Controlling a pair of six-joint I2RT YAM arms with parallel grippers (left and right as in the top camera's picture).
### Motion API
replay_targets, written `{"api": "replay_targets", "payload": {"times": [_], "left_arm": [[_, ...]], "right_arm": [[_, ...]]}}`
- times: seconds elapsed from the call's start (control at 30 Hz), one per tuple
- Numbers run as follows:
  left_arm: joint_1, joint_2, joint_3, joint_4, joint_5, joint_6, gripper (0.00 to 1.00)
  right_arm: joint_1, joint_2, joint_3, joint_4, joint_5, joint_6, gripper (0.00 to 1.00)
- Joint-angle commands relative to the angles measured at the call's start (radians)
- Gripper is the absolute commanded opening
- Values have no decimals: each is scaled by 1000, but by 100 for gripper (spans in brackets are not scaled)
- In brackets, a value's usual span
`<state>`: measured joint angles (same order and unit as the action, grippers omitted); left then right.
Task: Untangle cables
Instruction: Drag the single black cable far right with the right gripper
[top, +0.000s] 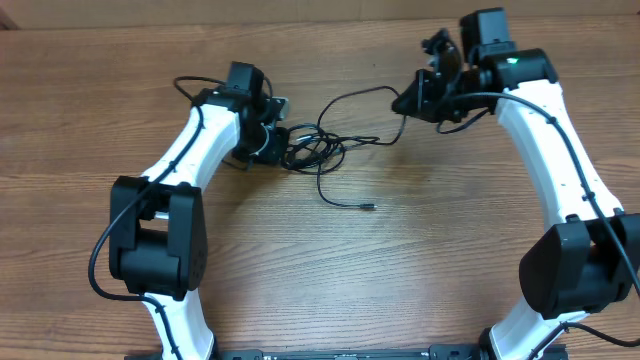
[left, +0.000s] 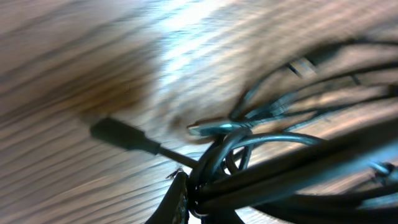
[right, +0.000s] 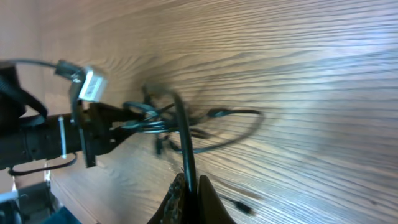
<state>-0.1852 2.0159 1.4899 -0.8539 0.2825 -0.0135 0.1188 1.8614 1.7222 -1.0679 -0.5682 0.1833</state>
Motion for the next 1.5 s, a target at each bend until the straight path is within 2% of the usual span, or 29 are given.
{"api": "replay_targets", "payload": {"times": [0.0, 0.3, 0.63, 0.8, 0.97, 1.47], "left_arm": [[59, -7, -16, -11, -85, -104, 4], [142, -7, -16, -58, -156, -194, 4], [166, -7, -16, -62, -161, -199, 4], [166, -7, -16, -76, -240, -288, 4], [166, -7, -16, -84, -242, -290, 4], [166, -7, -16, -86, -241, -290, 4]], "right_arm": [[-52, -14, -3, -5, 10, 3, 4], [-160, -14, -3, -14, 52, 3, 4], [-206, -14, -3, -17, 76, 3, 4], [-206, -14, -3, -20, 164, 4, 4], [-206, -14, -3, -24, 282, 13, 4], [-209, -14, -3, -33, 929, 299, 4]]}}
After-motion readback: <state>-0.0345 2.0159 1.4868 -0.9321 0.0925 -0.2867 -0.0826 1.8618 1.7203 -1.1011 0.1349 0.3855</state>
